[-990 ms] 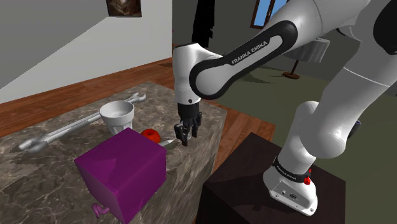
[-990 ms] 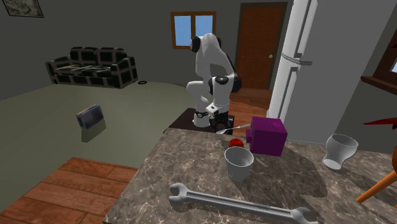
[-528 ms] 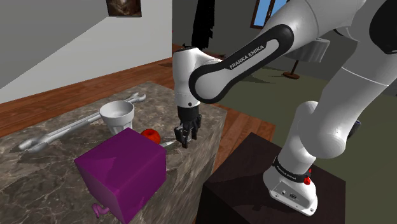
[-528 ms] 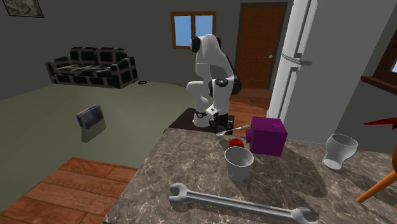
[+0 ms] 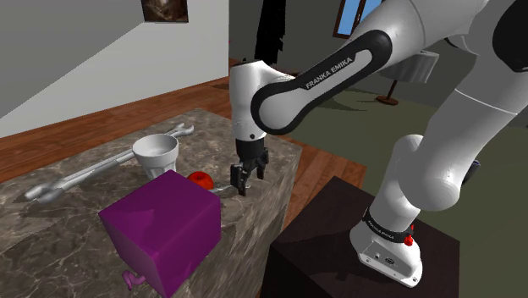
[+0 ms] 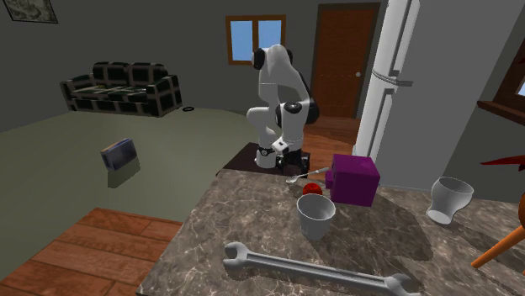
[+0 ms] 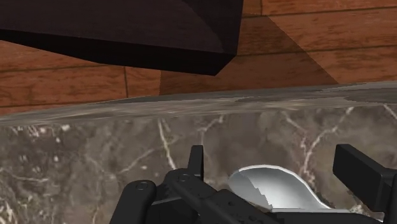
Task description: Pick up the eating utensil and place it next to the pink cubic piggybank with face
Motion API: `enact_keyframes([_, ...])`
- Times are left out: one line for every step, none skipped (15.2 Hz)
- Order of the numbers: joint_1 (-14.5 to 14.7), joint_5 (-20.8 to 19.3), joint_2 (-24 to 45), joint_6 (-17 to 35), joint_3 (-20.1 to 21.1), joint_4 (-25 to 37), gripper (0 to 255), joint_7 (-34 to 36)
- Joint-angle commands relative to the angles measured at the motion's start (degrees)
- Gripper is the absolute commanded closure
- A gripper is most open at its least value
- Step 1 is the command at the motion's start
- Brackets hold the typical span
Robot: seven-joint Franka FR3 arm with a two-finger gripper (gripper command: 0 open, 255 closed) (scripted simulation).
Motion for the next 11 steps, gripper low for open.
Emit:
enact_keyframes([-0.1, 0.0, -1.4, -3.3, -0.3, 1.8, 0, 0.0])
enact_keyframes([-0.2, -0.1, -2.2, -5.3, -0.5, 3.1, 0, 0.0])
enact_keyframes([-0.3, -0.2, -2.7, -7.0, -0.6, 4.2, 0, 0.0])
enact_keyframes([-0.3, -0.2, -2.7, -7.0, -0.6, 4.2, 0, 0.0])
enact_keyframes([-0.3, -0.2, -2.7, -7.0, -0.6, 4.2, 0, 0.0])
enact_keyframes([-0.3, -0.2, -2.7, -7.0, -0.6, 4.2, 0, 0.0])
enact_keyframes([-0.3, -0.2, -2.7, -7.0, -0.6, 4.2, 0, 0.0])
enact_keyframes([-0.3, -0.2, -2.7, -7.0, -0.6, 4.2, 0, 0.0])
enact_keyframes([-0.3, -0.2, -2.7, -7.0, -0.6, 4.2, 0, 0.0])
enact_keyframes([-0.3, -0.2, -2.7, -7.0, -0.6, 4.2, 0, 0.0])
enact_keyframes([-0.3, -0.2, -2.7, -7.0, -0.6, 4.2, 0, 0.0])
